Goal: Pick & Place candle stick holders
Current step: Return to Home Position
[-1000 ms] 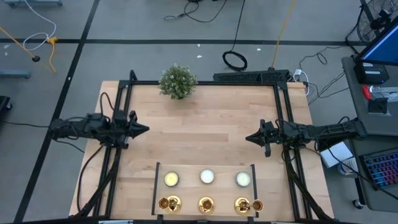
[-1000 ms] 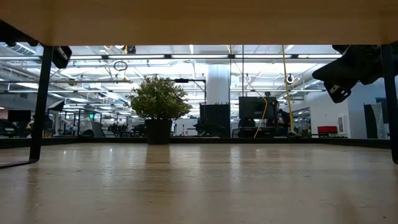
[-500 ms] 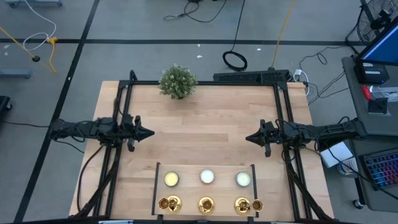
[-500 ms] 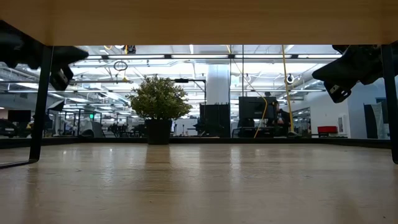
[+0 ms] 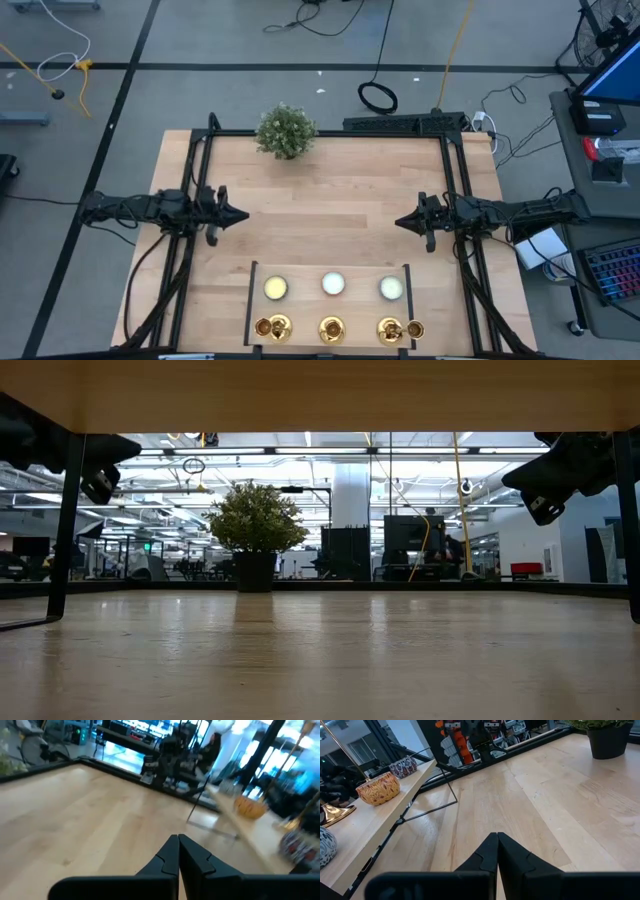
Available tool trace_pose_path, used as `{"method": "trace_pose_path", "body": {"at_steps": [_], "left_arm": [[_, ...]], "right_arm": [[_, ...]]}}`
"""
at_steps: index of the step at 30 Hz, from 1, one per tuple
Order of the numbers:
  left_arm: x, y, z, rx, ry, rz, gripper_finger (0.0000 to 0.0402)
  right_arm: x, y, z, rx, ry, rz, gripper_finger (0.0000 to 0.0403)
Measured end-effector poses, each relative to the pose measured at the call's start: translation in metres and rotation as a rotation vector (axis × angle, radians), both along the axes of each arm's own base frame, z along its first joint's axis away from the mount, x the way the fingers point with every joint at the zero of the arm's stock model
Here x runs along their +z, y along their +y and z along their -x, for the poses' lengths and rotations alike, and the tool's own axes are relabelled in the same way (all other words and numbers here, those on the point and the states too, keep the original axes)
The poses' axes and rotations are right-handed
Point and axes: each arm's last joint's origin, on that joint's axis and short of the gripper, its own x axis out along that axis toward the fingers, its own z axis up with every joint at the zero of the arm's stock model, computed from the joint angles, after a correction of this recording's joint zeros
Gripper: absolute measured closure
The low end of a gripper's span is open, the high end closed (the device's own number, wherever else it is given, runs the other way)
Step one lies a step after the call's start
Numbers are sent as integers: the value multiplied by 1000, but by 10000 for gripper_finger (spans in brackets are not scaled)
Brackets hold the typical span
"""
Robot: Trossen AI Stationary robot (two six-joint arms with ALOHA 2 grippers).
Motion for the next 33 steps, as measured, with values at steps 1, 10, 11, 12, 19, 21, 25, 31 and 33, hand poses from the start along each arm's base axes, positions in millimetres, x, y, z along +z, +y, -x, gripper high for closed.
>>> {"method": "trace_pose_path", "body": {"at_steps": [1, 10, 11, 12, 19, 21, 25, 31, 33], "left_arm": [[-1, 0, -1, 1, 10, -34, 393], [-12, -1, -9, -11, 146, -159, 386], [-13, -1, -10, -12, 162, -160, 386], [-14, -1, -11, -13, 177, -160, 386], [-20, -1, -14, -8, 239, -112, 385], [-20, -1, -14, -5, 242, -101, 385], [-20, -1, -15, -5, 238, -100, 385], [-20, -1, -15, -4, 236, -100, 385], [-20, -1, -15, -4, 236, -100, 385]], "right_arm": [[0, 0, 0, 0, 0, 0, 399], [0, 0, 0, 0, 0, 0, 399], [0, 0, 0, 0, 0, 0, 399], [0, 0, 0, 0, 1, 0, 399], [0, 0, 0, -1, 0, 0, 399], [0, 0, 0, 0, 1, 0, 399], [0, 0, 0, 0, 0, 0, 399], [0, 0, 0, -1, 1, 0, 399], [0, 0, 0, 0, 1, 0, 399]]}}
